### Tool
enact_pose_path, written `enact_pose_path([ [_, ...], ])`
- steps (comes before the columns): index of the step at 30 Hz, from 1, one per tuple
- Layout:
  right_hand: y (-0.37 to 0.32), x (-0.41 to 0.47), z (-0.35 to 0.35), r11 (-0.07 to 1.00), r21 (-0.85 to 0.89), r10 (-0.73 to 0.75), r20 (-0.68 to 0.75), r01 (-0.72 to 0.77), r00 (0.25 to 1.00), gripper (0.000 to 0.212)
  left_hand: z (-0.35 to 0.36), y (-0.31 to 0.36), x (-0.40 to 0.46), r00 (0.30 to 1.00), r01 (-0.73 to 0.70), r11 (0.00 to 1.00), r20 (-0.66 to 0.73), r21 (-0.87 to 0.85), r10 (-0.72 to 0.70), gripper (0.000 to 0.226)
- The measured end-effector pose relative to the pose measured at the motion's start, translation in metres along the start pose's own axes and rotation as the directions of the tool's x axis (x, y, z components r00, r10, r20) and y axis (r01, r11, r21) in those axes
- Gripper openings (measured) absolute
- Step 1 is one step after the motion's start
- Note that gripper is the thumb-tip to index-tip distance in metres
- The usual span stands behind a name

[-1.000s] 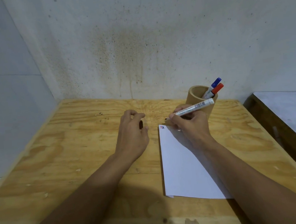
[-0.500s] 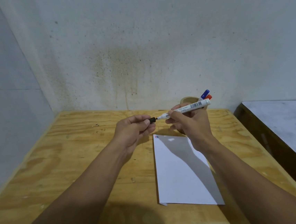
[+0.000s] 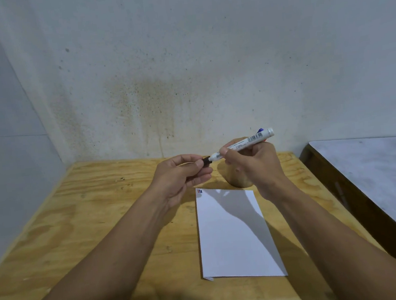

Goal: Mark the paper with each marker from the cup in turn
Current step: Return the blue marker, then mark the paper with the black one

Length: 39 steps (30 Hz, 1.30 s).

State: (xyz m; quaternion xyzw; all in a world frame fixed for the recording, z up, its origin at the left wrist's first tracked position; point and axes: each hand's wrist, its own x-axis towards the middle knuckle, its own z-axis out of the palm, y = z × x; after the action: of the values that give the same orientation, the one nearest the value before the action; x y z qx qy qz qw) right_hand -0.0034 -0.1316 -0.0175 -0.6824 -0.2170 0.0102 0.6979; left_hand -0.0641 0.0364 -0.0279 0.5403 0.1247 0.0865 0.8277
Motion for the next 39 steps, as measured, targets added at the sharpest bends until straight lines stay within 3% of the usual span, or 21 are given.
enact_pose_path([
  [11,-0.002,-0.001,-0.006,0.997,-0.064,-0.047,-0.011,0.047,0.999,0.002,0.015,-0.002,-0.002,1.000,0.007,0.999,0.008,-0.041,-0.007,0.006],
  [14,-0.004,0.001,-0.006,0.990,-0.137,-0.040,-0.016,0.038,0.999,0.008,0.021,-0.003,-0.001,1.000,-0.007,0.999,-0.012,-0.033,0.006,0.004],
  [16,-0.005,0.004,-0.008,0.987,-0.162,0.001,-0.021,-0.005,1.000,0.017,0.027,-0.004,0.000,0.999,-0.034,0.999,0.013,0.002,0.034,0.005],
  [18,-0.009,0.009,-0.014,0.984,-0.176,0.033,-0.041,-0.039,0.999,0.022,0.035,-0.005,0.001,0.996,-0.093,0.985,0.030,0.148,0.090,0.014],
  [21,-0.026,0.020,-0.034,0.943,-0.328,0.019,-0.100,-0.051,0.995,0.021,0.044,-0.010,0.006,0.974,-0.191,0.840,-0.006,0.508,0.225,0.029],
  [23,-0.042,0.028,-0.051,0.882,-0.458,0.056,-0.124,-0.107,0.991,0.028,0.048,-0.012,0.011,0.949,-0.247,0.724,0.009,0.644,0.316,0.030],
  [26,-0.060,0.041,-0.077,0.650,-0.748,0.069,-0.114,-0.131,0.991,0.037,0.051,-0.016,0.020,0.885,-0.372,0.462,0.158,0.805,0.438,0.034],
  [29,-0.068,0.055,-0.091,0.458,-0.887,-0.011,-0.078,-0.065,0.997,0.035,0.054,-0.018,0.027,0.858,-0.442,0.230,0.334,0.867,0.391,0.048],
  [33,-0.072,0.066,-0.086,0.448,-0.894,-0.076,-0.004,0.031,0.997,0.024,0.056,-0.020,0.027,0.817,-0.510,0.036,0.471,0.859,0.331,0.048],
  [39,-0.052,0.075,-0.067,0.486,-0.871,-0.044,0.060,0.074,0.997,0.031,0.055,-0.021,0.027,0.814,-0.494,-0.039,0.478,0.868,0.330,0.047],
])
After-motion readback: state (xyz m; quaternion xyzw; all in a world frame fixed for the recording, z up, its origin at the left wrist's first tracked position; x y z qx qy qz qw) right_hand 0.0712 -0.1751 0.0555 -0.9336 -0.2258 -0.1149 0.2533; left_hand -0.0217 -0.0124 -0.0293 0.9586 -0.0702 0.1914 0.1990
